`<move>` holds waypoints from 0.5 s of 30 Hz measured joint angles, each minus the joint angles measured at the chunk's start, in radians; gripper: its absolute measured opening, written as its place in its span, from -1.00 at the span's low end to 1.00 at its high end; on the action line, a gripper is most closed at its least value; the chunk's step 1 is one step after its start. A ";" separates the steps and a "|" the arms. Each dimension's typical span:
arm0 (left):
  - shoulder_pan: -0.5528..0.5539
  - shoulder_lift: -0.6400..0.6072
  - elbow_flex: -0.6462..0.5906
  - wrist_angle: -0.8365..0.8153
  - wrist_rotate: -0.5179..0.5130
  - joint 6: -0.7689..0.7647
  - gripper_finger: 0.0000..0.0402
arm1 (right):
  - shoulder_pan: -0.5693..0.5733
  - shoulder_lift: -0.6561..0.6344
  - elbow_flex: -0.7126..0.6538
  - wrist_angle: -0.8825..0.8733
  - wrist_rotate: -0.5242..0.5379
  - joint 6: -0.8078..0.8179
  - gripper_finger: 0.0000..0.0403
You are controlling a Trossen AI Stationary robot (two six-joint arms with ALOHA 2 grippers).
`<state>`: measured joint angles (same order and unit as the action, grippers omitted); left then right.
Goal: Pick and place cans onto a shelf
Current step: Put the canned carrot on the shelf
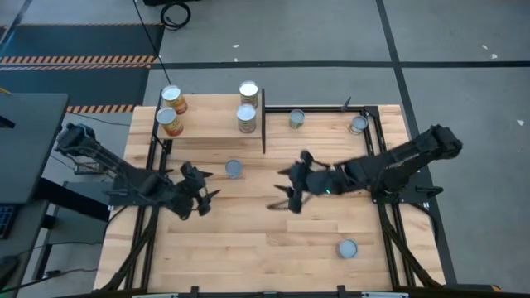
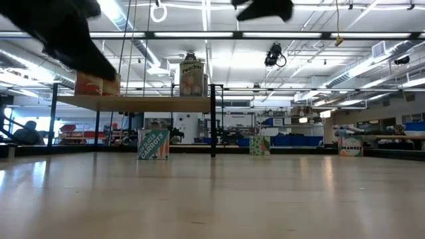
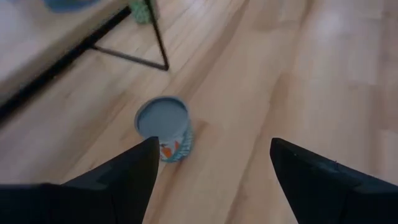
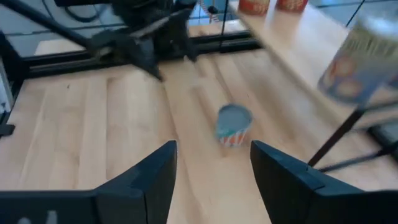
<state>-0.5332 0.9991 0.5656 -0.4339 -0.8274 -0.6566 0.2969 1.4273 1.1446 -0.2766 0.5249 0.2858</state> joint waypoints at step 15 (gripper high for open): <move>0.129 0.364 -0.232 0.556 -0.099 -0.106 0.56 | 0.041 -0.072 -0.339 0.294 0.070 0.031 0.25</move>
<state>-0.4046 1.3630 0.3336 0.1222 -0.9264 -0.7626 0.3380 1.3548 0.8051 0.0169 0.5945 0.3167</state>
